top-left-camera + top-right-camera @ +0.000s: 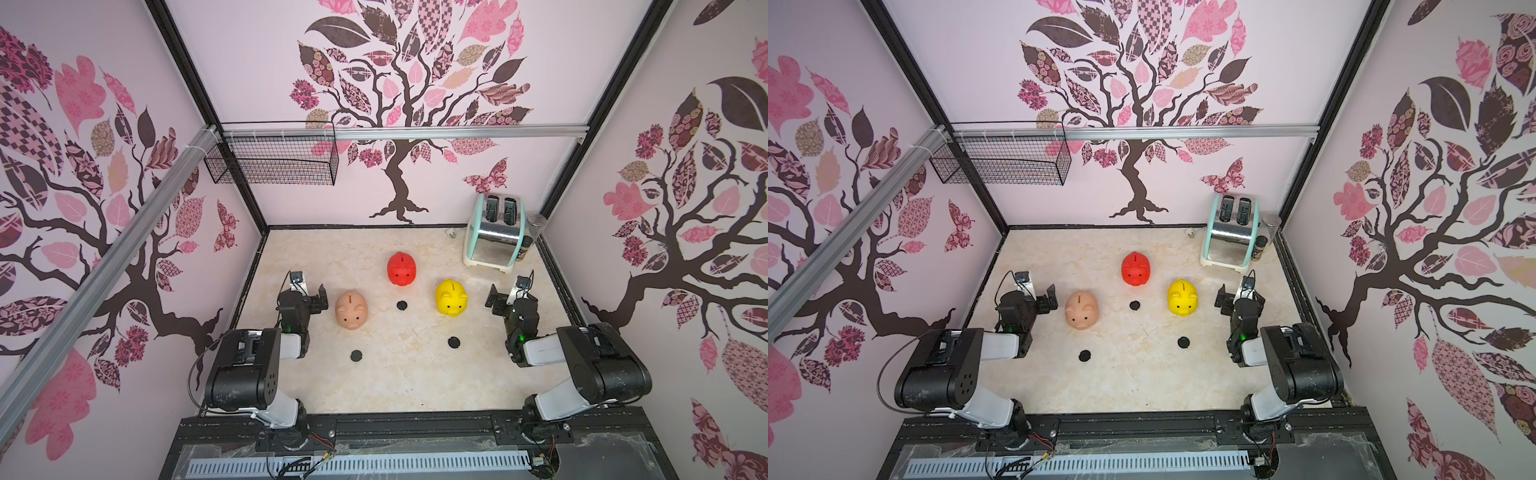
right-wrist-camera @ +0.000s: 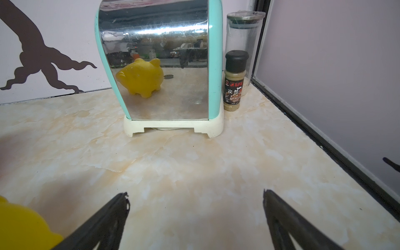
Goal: Close piggy banks
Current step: Adjust the piggy bank at the center of the board.
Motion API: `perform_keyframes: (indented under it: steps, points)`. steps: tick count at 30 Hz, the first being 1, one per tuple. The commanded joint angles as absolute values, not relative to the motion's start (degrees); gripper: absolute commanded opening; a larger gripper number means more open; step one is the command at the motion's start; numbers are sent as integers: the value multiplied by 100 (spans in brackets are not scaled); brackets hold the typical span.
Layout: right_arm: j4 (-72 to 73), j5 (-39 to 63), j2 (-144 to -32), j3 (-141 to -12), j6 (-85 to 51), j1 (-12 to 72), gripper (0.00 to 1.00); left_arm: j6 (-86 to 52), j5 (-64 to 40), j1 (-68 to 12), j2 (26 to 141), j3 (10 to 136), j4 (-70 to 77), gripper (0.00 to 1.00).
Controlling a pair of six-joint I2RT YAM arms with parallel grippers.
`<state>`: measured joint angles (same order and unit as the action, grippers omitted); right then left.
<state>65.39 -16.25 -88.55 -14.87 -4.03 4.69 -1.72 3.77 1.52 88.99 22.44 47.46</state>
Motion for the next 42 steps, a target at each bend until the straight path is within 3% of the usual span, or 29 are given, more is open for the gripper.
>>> perform_keyframes:
  steps: [1,11,13,18,23,27,30,34,42]
  points:
    - [6592,-1670,-8888,-1615,-378,431,100,-201,308,193,8921,2265,4834,98]
    - [6598,-1650,-8903,-1626,-395,418,100,-192,294,202,8912,2246,4878,98]
    - [6585,-1635,-8904,-1634,-396,418,100,-326,993,102,8840,2200,5027,98]
    - [6677,-1841,-8842,-1608,-404,429,100,-264,1493,-91,7469,2299,3746,98]
    - [5203,-2298,-7643,-1916,-571,466,100,-1513,1724,-176,6295,2997,1788,98]
    - [4192,-2342,-6410,-2211,-958,457,100,-2416,1833,-167,5828,3451,1056,98]
    - [3417,-2227,-5713,-2451,-1635,455,100,-3234,1525,-6,5489,3886,65,98]
    - [2330,-2097,-5031,-2721,-2475,448,100,-4227,1111,571,5190,4873,-2356,98]
    - [654,-367,-3868,-3135,-3173,473,100,-2704,-1493,853,4560,5523,-4384,93]
